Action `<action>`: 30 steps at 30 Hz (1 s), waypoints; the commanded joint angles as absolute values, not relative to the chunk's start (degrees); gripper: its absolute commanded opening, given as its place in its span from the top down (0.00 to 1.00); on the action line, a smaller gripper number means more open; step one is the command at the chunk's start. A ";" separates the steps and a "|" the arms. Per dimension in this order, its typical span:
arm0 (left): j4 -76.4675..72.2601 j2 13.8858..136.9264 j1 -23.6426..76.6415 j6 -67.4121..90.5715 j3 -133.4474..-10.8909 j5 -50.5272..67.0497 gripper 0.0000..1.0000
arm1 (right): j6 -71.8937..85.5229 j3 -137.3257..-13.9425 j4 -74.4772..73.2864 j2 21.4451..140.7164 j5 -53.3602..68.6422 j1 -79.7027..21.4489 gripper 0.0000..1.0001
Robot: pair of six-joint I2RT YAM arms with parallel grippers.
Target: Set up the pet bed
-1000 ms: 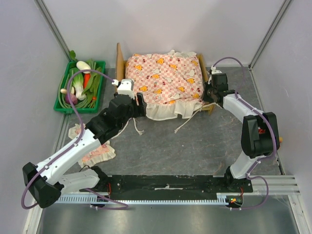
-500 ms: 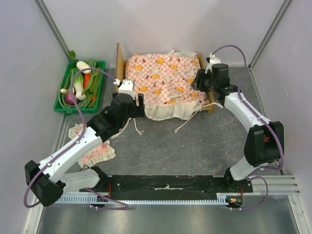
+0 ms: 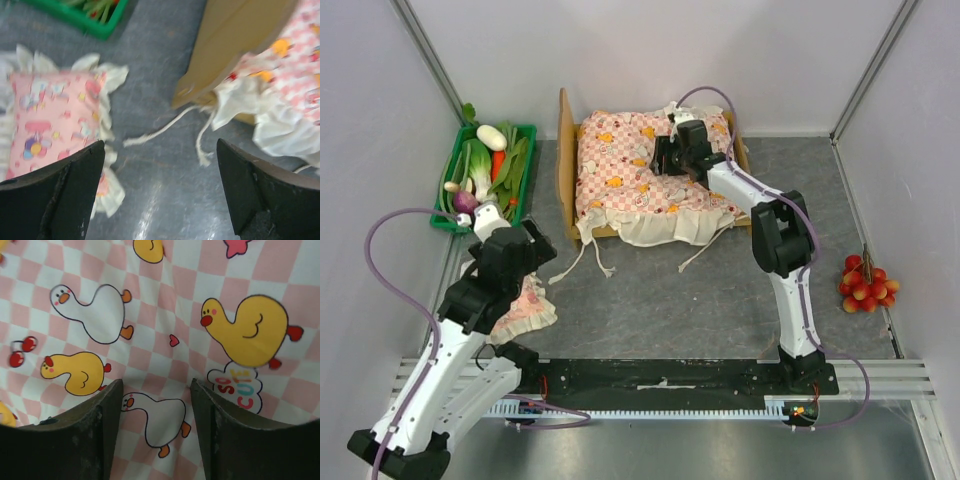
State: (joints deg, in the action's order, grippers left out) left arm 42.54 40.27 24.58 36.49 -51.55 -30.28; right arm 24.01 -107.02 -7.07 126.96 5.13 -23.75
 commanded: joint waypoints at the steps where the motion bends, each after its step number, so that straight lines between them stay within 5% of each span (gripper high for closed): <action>1: 53.94 41.39 23.03 51.66 -45.19 -30.76 0.02 | 23.21 -108.02 -9.14 126.39 7.46 -24.17 0.35; 6: 55.73 44.91 18.47 57.57 -40.17 -32.70 0.00 | 20.92 -106.26 -7.74 115.51 13.18 -24.08 0.31; 12: 47.21 48.58 2.30 44.57 -38.41 -21.63 0.00 | 20.48 -97.66 -6.16 99.69 14.33 -23.99 0.29; 21: 44.66 59.68 0.44 38.69 -39.20 -20.23 0.09 | 21.09 -84.82 -5.01 86.23 15.29 -21.45 0.26; 24: 43.16 60.82 0.53 37.01 -39.28 -17.94 0.28 | 22.49 -82.71 -5.01 84.99 18.10 -19.60 0.25; 25: 43.42 61.26 0.44 36.31 -39.64 -17.06 0.46 | 22.76 -81.84 -5.01 84.47 19.15 -19.08 0.25; 28: 43.07 61.00 0.44 35.86 -39.90 -17.05 0.79 | 23.38 -80.25 -5.01 83.41 20.30 -17.14 0.25; 30: 42.89 59.68 0.44 35.60 -39.55 -16.88 0.86 | 23.82 -79.54 -5.10 82.88 21.27 -15.91 0.25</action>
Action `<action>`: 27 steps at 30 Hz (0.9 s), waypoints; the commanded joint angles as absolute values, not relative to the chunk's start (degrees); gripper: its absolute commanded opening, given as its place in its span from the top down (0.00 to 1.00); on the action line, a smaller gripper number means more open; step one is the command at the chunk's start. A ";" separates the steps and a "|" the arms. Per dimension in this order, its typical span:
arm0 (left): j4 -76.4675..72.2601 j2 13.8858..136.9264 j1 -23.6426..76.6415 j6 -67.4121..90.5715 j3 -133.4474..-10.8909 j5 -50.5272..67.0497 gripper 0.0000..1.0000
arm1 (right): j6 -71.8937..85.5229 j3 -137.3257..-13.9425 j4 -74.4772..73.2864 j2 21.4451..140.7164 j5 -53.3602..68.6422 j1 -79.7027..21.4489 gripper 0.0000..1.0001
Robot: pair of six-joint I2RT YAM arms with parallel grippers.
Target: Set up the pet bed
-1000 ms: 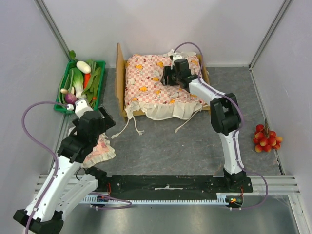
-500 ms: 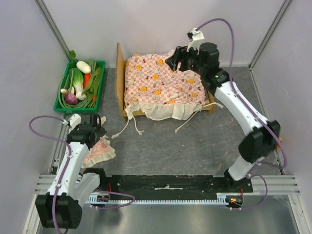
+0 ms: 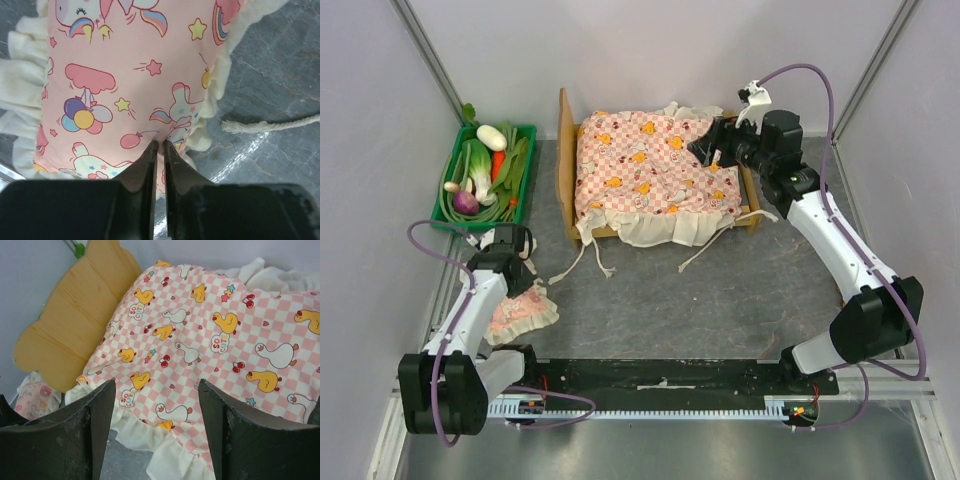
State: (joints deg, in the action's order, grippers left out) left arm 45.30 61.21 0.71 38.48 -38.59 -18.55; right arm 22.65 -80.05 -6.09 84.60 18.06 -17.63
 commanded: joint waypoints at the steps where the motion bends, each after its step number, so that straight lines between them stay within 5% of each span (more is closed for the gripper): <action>1: 42.54 59.33 0.44 35.42 -39.38 -16.61 0.86 | 24.25 -78.93 -5.01 82.18 21.70 -15.39 0.25; 5: 42.45 58.80 0.44 34.63 -39.72 -15.65 0.90 | 24.79 -77.78 -5.01 81.04 23.02 -13.45 0.25; 6: 43.23 58.71 0.44 34.45 -40.42 -15.47 0.63 | 24.96 -77.26 -5.01 80.60 23.29 -13.19 0.25; 9: 45.35 56.00 0.44 34.54 -42.27 -17.74 0.28 | 25.31 -76.56 -5.10 80.16 23.82 -12.39 0.25; 12: 45.71 54.41 0.18 35.60 -43.33 -23.46 0.14 | 26.36 -76.12 -4.57 80.24 24.78 -11.95 0.25; 17: 44.64 64.05 -4.12 34.89 -44.03 -21.19 0.11 | 27.95 -75.32 -3.52 80.51 27.24 -11.34 0.25; 23: 42.01 69.70 -7.47 33.93 -41.83 -16.70 0.25 | 28.92 -74.01 -2.72 80.24 28.39 -10.81 0.25; 26: 42.28 67.25 -7.65 33.84 -41.84 -16.70 0.70 | 29.09 -73.48 -2.29 80.33 28.65 -10.46 0.25; 27: 42.01 66.45 -7.65 33.32 -41.75 -16.09 0.98 | 29.27 -73.04 -2.02 80.25 28.65 -10.28 0.25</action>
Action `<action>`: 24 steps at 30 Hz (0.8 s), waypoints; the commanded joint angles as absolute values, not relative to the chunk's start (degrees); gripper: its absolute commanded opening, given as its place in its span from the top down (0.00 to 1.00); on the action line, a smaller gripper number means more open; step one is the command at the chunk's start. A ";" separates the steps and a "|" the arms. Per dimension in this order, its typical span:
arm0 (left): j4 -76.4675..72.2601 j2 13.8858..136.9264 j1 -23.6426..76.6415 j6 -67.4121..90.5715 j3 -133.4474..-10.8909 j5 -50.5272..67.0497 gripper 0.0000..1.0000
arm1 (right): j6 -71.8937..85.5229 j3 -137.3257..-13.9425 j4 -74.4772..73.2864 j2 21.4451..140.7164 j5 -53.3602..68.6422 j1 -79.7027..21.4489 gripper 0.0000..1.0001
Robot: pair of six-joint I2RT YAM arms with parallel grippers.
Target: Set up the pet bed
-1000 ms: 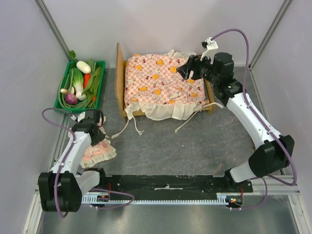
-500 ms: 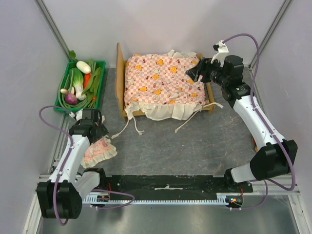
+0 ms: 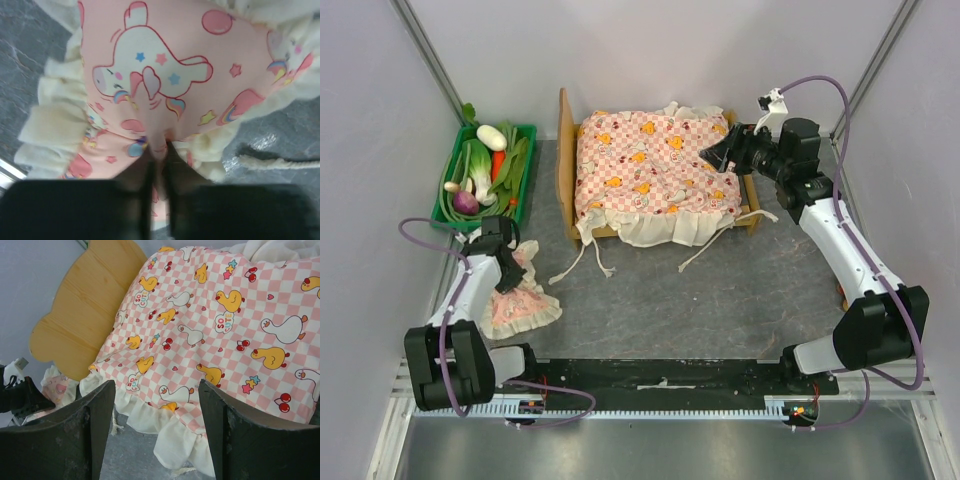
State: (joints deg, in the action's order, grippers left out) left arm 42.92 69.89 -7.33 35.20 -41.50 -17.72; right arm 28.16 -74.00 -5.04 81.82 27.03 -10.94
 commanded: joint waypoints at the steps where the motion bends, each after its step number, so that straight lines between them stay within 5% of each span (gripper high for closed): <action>1: 42.36 65.31 -7.65 32.79 -42.27 -15.65 0.98 | 29.27 -73.04 -1.93 80.33 28.74 -10.28 0.25; 6: 50.87 55.39 -7.56 29.72 -55.07 -11.71 0.98 | 29.27 -72.51 -1.93 80.51 29.79 -9.49 0.25; 9: 55.10 54.92 -7.47 27.70 -73.78 -6.54 0.98 | 29.09 -71.72 -2.02 80.68 29.71 -8.97 0.25; 15: 58.98 69.59 -3.90 24.35 -108.52 10.53 0.98 | 29.53 -70.66 -1.85 81.21 29.88 -8.53 0.25; 18: 58.27 78.64 9.51 22.25 -119.06 1.81 0.98 | 29.80 -70.14 -2.02 81.12 29.97 -8.53 0.25; 24: 58.46 101.14 20.81 23.55 -143.41 0.27 0.98 | 29.27 -69.00 -2.99 79.37 29.09 -8.26 0.25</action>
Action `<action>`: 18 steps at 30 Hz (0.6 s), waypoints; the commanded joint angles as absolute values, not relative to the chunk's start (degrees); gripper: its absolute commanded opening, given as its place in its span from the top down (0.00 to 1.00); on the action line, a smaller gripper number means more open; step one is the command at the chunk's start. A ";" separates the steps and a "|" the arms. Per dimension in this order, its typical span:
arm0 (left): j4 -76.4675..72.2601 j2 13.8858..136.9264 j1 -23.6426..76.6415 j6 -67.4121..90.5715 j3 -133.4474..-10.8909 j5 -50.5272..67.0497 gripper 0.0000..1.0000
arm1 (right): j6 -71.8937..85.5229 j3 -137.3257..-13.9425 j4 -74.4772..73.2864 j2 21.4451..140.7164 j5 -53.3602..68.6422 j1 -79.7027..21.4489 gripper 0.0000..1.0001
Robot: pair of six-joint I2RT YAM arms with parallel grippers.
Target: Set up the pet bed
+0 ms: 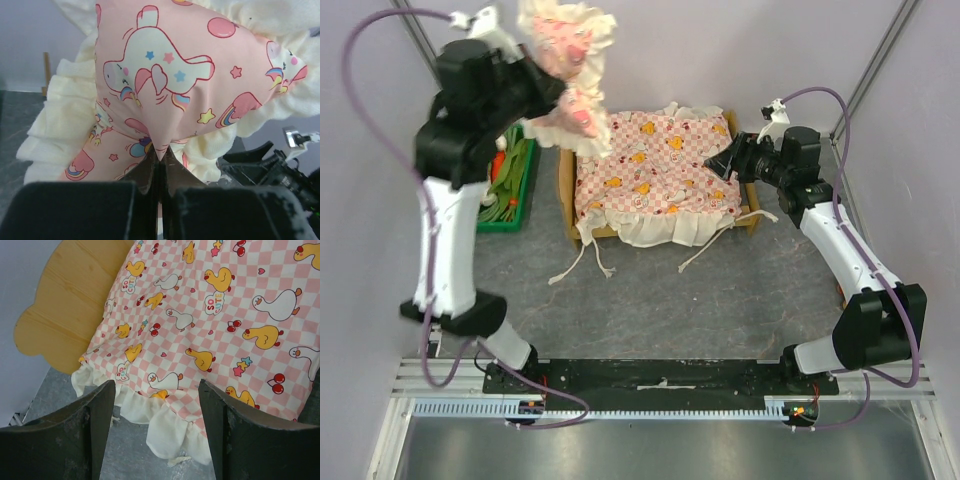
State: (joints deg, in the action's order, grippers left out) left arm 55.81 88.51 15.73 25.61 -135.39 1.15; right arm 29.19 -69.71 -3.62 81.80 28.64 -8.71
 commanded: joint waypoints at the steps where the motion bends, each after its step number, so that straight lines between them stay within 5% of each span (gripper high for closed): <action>1: 57.66 102.64 21.53 23.73 -143.44 0.44 0.98 | 29.18 -68.91 -3.25 79.02 28.74 -8.35 0.25; 12: 48.25 114.51 25.05 29.00 -131.84 -3.43 0.97 | 28.92 -69.52 -5.36 77.70 27.51 -8.26 0.25; 18: 49.22 116.11 25.31 29.88 -130.70 -2.10 0.55 | 29.79 -70.49 -5.62 77.96 26.98 -8.26 0.26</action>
State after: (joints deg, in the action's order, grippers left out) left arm 52.53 116.46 25.21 28.10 -131.04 -1.85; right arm 29.02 -69.01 -5.43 79.55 27.70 -8.45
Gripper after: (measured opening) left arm 0.324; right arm 0.749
